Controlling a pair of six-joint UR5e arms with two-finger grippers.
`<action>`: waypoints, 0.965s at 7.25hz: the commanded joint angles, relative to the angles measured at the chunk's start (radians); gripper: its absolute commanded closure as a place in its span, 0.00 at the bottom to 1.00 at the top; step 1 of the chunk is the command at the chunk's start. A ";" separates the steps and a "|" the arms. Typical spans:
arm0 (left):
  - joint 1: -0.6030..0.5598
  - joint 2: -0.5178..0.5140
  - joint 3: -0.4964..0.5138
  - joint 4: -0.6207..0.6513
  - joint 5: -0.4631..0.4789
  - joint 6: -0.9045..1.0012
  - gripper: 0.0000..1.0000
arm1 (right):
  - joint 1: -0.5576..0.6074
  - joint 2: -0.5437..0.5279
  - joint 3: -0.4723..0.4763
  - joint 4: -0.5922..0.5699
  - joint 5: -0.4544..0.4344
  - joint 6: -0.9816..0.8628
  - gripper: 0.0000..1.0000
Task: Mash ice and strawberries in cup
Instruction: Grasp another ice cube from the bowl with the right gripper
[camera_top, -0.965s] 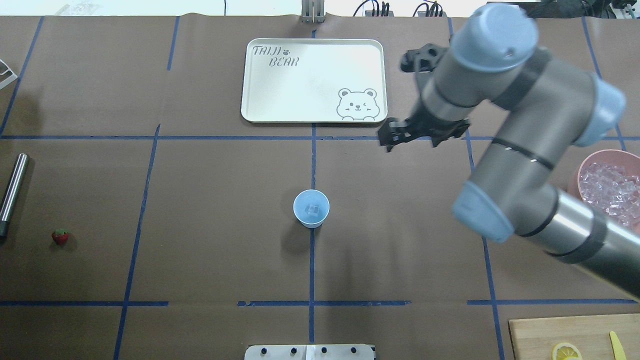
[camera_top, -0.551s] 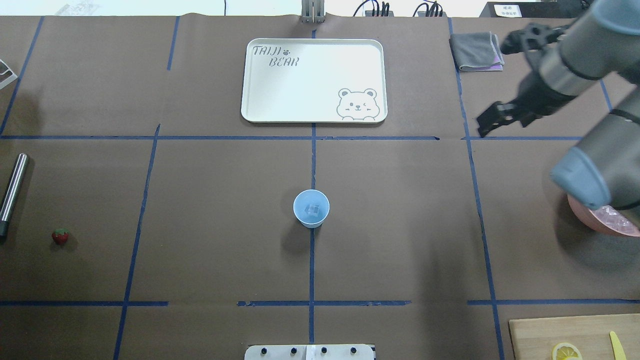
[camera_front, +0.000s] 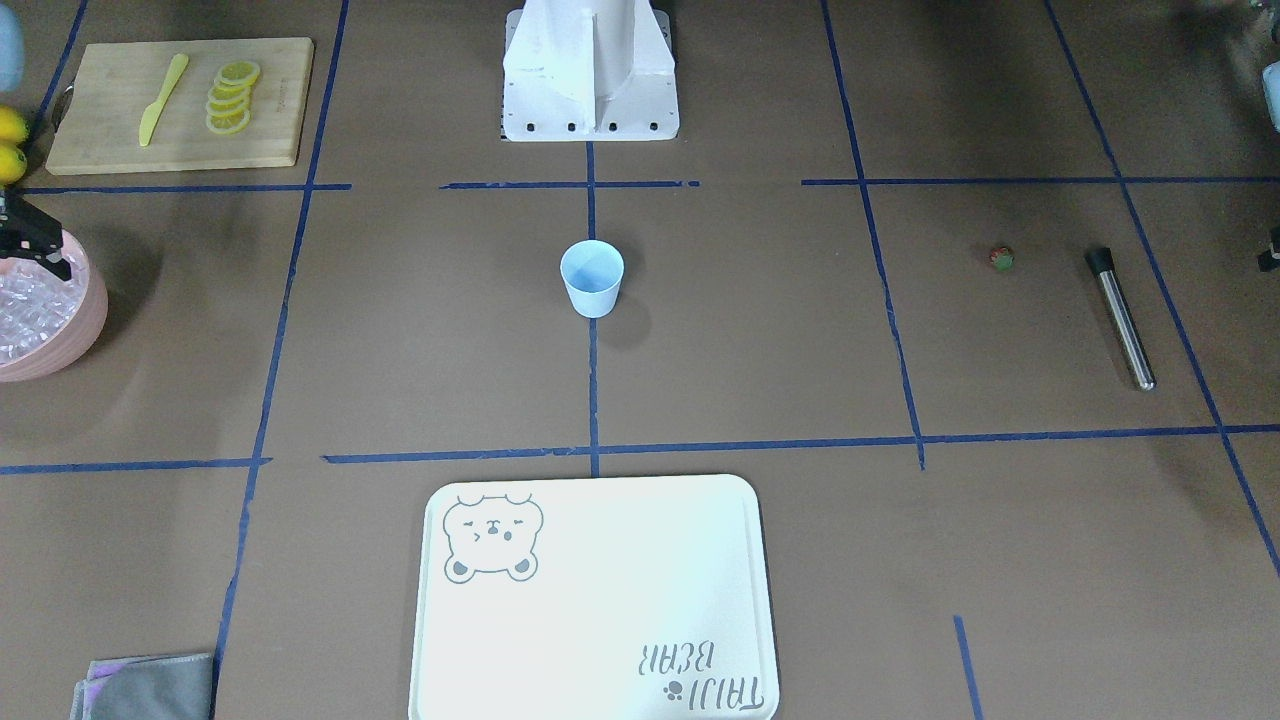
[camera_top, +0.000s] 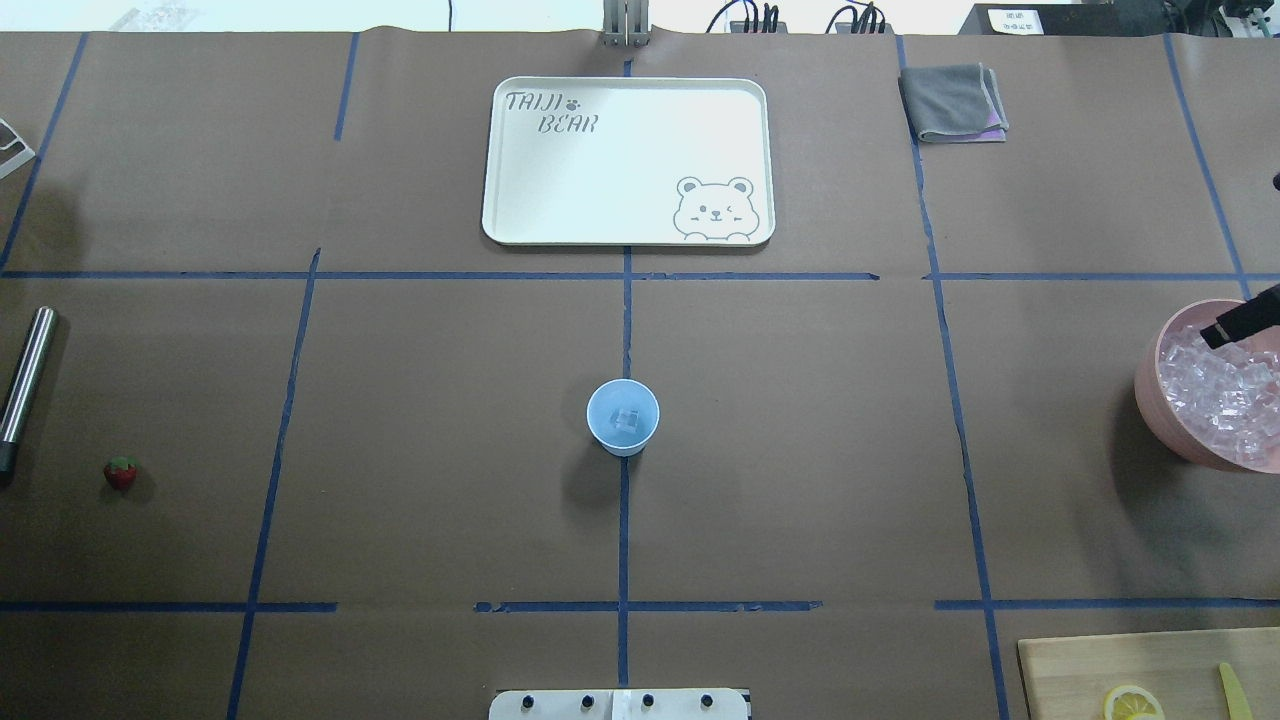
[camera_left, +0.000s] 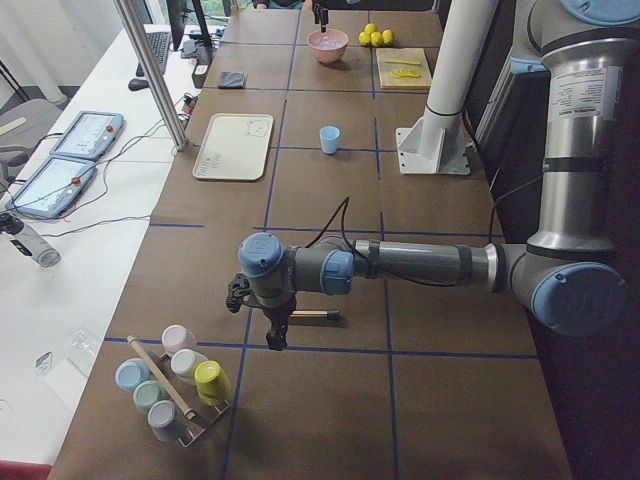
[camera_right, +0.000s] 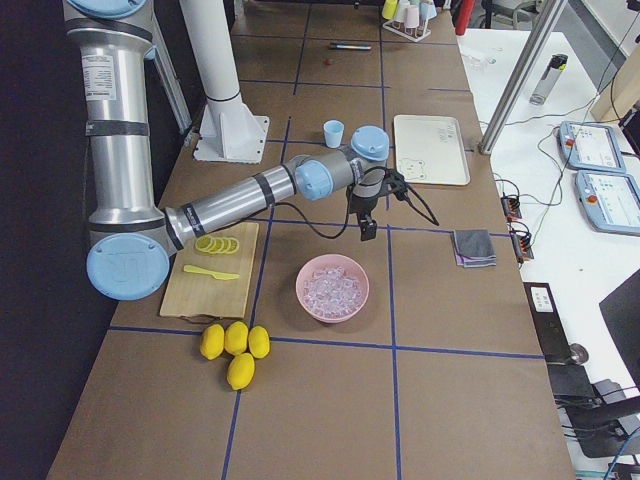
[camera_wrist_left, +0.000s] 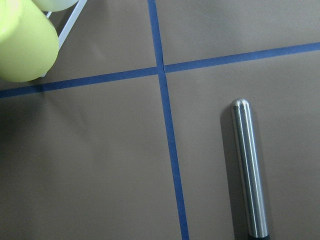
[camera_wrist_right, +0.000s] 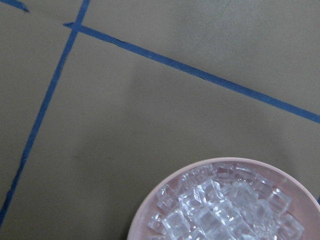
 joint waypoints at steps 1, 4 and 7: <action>0.000 0.000 -0.001 -0.002 0.000 0.000 0.00 | 0.004 -0.040 -0.076 0.135 -0.022 0.000 0.19; 0.000 -0.002 -0.001 -0.002 0.000 -0.002 0.00 | 0.004 -0.037 -0.147 0.149 -0.068 0.009 0.19; 0.000 -0.002 -0.001 -0.003 -0.002 -0.002 0.00 | -0.014 -0.037 -0.161 0.149 -0.083 0.031 0.28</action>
